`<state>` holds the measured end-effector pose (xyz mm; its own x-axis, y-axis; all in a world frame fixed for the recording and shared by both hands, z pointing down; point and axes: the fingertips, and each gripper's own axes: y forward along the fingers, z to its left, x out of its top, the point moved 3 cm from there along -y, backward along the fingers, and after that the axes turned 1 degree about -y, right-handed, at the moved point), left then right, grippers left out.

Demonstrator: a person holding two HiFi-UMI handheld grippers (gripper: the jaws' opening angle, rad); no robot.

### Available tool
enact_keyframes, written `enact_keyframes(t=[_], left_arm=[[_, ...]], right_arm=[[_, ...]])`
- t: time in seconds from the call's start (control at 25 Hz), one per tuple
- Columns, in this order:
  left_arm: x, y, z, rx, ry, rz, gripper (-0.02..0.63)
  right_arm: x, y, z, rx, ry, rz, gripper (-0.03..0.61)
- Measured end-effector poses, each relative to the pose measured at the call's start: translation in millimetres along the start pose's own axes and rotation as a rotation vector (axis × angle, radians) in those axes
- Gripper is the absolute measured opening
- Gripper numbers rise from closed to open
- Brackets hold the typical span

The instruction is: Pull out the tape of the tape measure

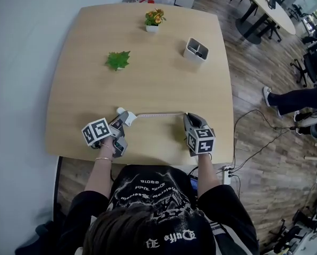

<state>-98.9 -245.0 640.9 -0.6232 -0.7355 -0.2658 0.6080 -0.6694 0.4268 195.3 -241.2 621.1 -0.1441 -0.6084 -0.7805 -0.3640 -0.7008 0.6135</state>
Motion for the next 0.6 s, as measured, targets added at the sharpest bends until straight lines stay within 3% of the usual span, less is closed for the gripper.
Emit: enact_keyframes(t=[0.16,0.48,0.6], left_arm=[[-1.2,6.3,10.8,0.052,-0.025,-0.010,0.101],[-2.0,9.5,22.0,0.077,-0.066,0.000,0.117],[-0.7,9.4,24.2,0.130,-0.038,0.006,0.136]], right_arm=[[-5.4,9.9,-1.1,-0.006,-0.004,0.033,0.043],[-17.7,17.8,-6.3,-0.055,0.016,0.073,0.043],[-22.5,18.5,-6.8,-0.069,0.017,0.093,0.043]])
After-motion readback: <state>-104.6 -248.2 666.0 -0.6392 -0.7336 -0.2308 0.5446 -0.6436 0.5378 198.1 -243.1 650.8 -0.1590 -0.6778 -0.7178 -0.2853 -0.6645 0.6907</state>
